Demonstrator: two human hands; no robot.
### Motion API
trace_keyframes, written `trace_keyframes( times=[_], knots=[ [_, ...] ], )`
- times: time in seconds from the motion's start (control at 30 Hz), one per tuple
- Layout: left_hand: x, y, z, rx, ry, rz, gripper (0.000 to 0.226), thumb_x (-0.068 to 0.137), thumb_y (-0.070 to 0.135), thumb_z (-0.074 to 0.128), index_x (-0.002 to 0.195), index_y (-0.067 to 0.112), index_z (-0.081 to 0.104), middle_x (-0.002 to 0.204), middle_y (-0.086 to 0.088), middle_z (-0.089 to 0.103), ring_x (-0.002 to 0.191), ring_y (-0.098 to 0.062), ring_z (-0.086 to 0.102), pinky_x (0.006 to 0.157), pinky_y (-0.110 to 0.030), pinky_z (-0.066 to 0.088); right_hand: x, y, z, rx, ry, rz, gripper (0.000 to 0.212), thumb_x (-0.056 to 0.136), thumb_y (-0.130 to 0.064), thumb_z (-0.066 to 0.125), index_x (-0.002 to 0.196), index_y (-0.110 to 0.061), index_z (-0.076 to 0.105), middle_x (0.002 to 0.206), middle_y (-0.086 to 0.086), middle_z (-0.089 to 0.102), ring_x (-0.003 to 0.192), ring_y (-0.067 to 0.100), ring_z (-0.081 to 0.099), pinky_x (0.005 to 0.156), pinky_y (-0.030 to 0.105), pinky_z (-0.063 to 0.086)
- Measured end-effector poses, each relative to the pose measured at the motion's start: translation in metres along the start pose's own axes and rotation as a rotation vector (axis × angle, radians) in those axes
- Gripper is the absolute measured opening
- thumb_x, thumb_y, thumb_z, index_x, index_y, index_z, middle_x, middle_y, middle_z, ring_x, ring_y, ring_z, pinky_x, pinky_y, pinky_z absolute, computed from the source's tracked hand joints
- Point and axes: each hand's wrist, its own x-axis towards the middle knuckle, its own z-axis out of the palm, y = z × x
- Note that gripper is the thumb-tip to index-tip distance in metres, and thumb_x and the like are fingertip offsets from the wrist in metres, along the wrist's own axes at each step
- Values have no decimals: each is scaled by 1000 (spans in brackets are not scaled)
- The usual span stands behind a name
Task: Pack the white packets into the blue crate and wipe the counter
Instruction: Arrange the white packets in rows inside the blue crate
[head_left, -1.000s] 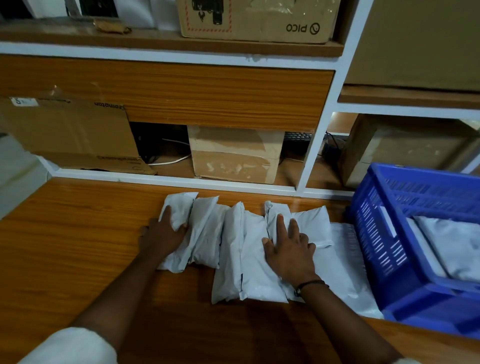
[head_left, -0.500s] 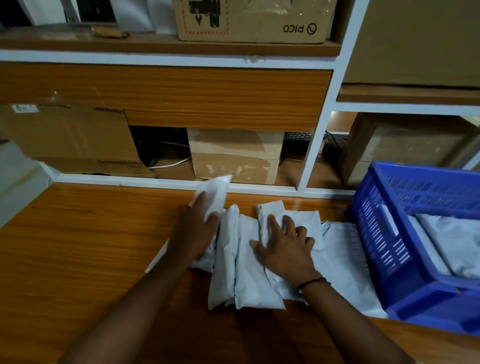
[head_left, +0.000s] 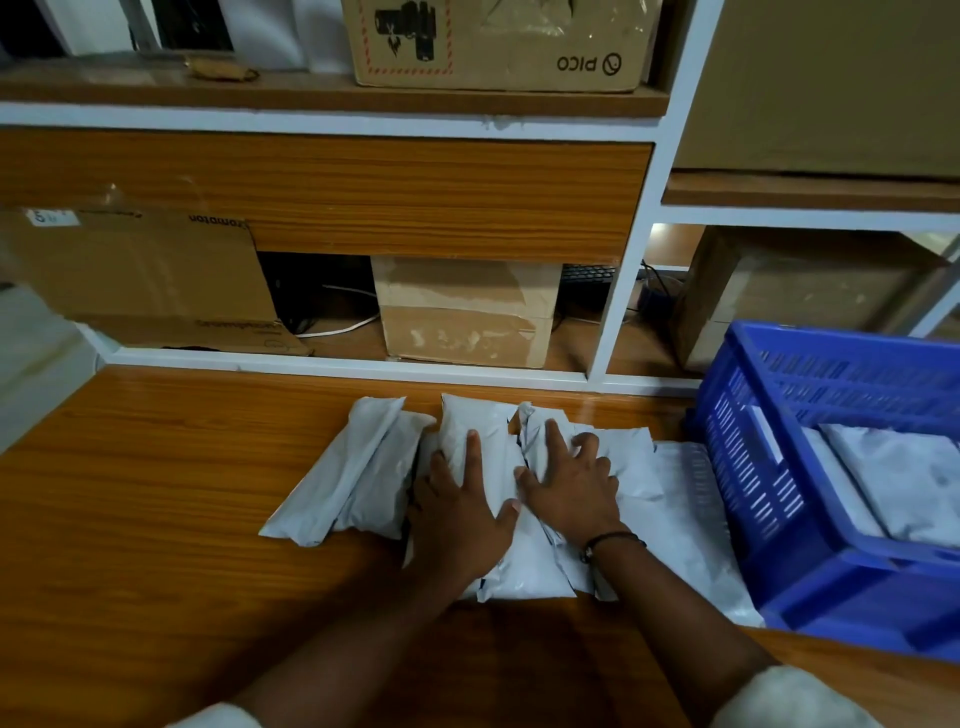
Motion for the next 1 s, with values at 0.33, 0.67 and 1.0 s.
trace_keyframes(
  times=[0.33, 0.67, 1.0],
  knots=[
    [13, 3, -26, 76, 59, 7, 74, 100, 53, 41, 159, 36, 0, 166, -13, 1, 148, -41, 17, 117, -53, 27, -3, 3, -27, -114, 144, -110, 80, 91, -65, 37, 158, -39, 1, 165, 10, 6, 131, 42, 33, 103, 54, 33],
    [22, 66, -79, -49, 141, 110, 71, 101, 51, 42, 159, 34, 5, 164, -12, 11, 144, -40, 27, 115, -52, 35, -10, 8, -113, -168, 234, -93, 82, 91, -61, 45, 156, -41, -2, 166, 8, 6, 133, 46, 28, 105, 56, 28],
    [-1, 193, -96, -146, 95, 324, 70, 103, 45, 40, 160, 34, 1, 167, -9, 2, 149, -42, 14, 118, -54, 29, -16, 78, -218, -125, 359, -18, 81, 90, -55, 49, 156, -38, 6, 165, 8, 10, 132, 48, 28, 106, 59, 27]
  ],
)
